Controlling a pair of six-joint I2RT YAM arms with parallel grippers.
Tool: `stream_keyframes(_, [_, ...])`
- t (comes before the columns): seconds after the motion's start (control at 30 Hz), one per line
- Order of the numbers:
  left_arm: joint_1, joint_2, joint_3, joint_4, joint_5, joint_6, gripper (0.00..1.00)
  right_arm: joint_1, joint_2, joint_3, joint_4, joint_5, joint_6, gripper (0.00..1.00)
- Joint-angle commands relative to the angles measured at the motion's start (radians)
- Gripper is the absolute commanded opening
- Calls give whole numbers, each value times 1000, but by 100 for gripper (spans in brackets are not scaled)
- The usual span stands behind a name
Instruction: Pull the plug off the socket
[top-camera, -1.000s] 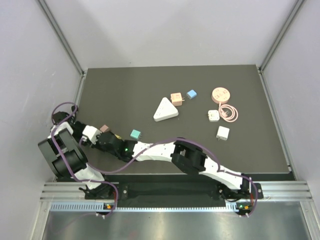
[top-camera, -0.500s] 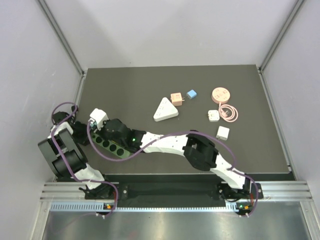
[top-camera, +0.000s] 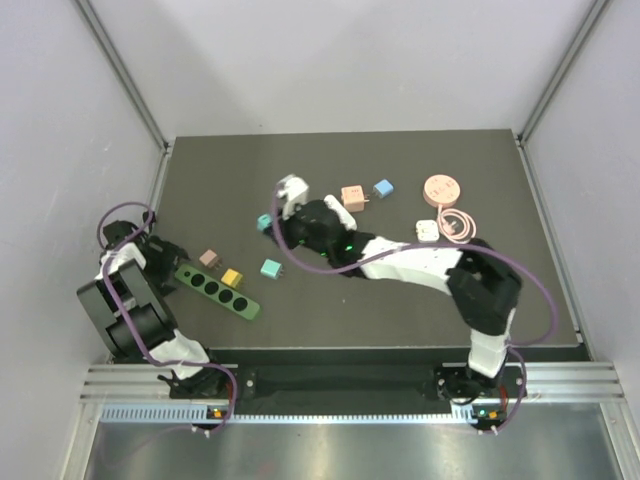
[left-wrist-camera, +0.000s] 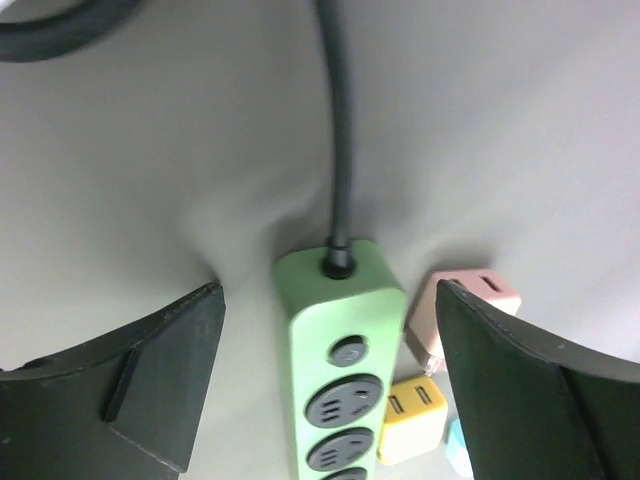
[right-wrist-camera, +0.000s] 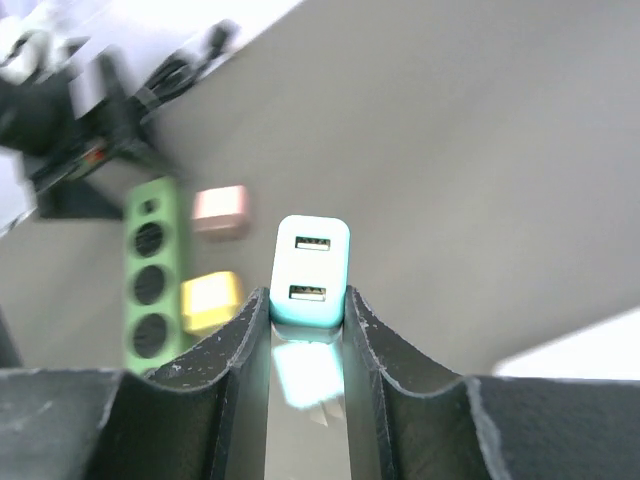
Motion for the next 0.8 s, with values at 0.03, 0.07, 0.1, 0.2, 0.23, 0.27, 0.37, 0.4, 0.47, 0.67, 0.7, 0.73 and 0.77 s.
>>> stream_keyframes(0.03, [-10, -40, 28, -70, -124, 17, 93, -106, -201, -146, 41, -66, 84, 0])
stream_keyframes(0.07, [-27, -46, 46, -91, -145, 14, 94, -147, -248, -164, 17, -71, 90, 0])
stream_keyframes(0.1, [-36, -63, 58, -102, -158, 8, 94, -172, -272, -195, -11, -71, 92, 0])
stream_keyframes(0.2, [-88, -109, 112, -147, -231, 3, 95, -281, -360, -260, -111, -61, 121, 0])
stream_keyframes(0.23, [-107, -123, 126, -159, -250, -2, 95, -313, -383, -277, -135, -64, 138, 0])
stream_keyframes(0.27, [-140, -138, 150, -165, -265, -3, 95, -385, -423, -296, -178, -66, 177, 0])
stream_keyframes(0.37, [-232, -194, 180, -170, -282, -9, 95, -543, -498, -380, -238, -100, 259, 0])
stream_keyframes(0.4, [-266, -215, 184, -168, -300, -15, 95, -584, -515, -423, -253, -130, 283, 0])
stream_keyframes(0.47, [-384, -237, 193, -171, -322, -28, 95, -713, -561, -468, -267, -199, 332, 0])
stream_keyframes(0.67, [-665, -276, 143, -72, -227, -22, 95, -1028, -675, -647, -341, -271, 409, 0])
stream_keyframes(0.7, [-691, -284, 137, -57, -219, -19, 95, -1077, -696, -667, -338, -284, 417, 0])
stream_keyframes(0.73, [-743, -290, 125, -43, -215, -15, 95, -1138, -736, -690, -332, -305, 423, 0])
stream_keyframes(0.77, [-769, -304, 120, -24, -218, -11, 95, -1161, -753, -709, -326, -317, 419, 0])
